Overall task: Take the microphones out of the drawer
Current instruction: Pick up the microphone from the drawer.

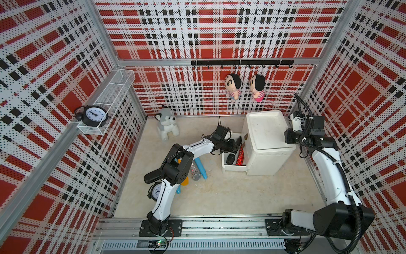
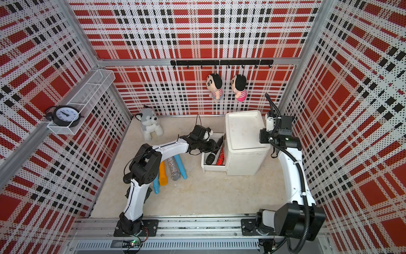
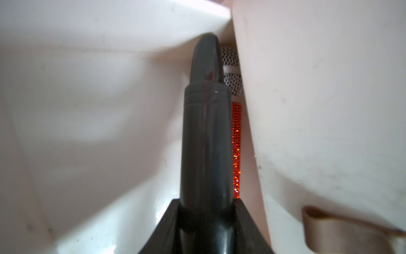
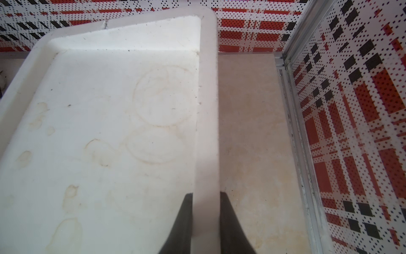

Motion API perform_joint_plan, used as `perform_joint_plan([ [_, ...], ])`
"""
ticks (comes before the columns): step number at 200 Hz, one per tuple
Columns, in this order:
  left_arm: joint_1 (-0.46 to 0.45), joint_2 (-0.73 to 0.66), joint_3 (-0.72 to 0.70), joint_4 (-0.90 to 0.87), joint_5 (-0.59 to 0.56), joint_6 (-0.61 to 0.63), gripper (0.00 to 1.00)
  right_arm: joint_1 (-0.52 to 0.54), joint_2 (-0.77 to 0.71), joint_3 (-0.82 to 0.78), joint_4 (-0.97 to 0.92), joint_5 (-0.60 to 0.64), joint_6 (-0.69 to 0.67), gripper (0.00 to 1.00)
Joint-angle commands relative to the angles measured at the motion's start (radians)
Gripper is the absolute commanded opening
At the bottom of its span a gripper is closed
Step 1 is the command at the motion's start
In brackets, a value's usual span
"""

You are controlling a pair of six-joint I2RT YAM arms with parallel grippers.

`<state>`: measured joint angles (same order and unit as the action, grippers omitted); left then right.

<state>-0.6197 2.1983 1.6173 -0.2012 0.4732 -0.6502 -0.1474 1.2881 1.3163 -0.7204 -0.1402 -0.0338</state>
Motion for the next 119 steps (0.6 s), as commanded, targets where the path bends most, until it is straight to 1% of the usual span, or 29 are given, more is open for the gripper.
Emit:
perform_joint_plan([
  [1,0.077,-0.048,-0.055,0.081,0.055,-0.057,0.0,-0.009,-0.067,0.02,0.096,0.051,-0.038,0.0],
  [10,0.085,-0.05,-0.077,0.134,0.096,-0.097,0.0,-0.008,-0.068,0.021,0.096,0.057,-0.04,0.0],
  [19,0.09,-0.052,-0.09,0.162,0.105,-0.112,0.0,-0.008,-0.071,0.021,0.096,0.061,-0.041,0.0],
  [67,0.098,-0.056,-0.06,0.121,0.126,-0.092,0.0,-0.002,-0.075,0.037,0.096,0.071,-0.038,0.0],
  [81,0.102,-0.07,-0.062,0.086,0.106,-0.067,0.0,-0.001,-0.08,0.041,0.097,0.078,-0.035,0.0],
  [105,0.117,-0.08,-0.036,-0.034,0.059,0.018,0.0,-0.002,-0.092,0.043,0.102,0.082,-0.033,0.0],
  [119,0.128,-0.095,-0.05,-0.051,0.056,0.042,0.0,-0.002,-0.094,0.044,0.104,0.08,-0.032,0.0],
])
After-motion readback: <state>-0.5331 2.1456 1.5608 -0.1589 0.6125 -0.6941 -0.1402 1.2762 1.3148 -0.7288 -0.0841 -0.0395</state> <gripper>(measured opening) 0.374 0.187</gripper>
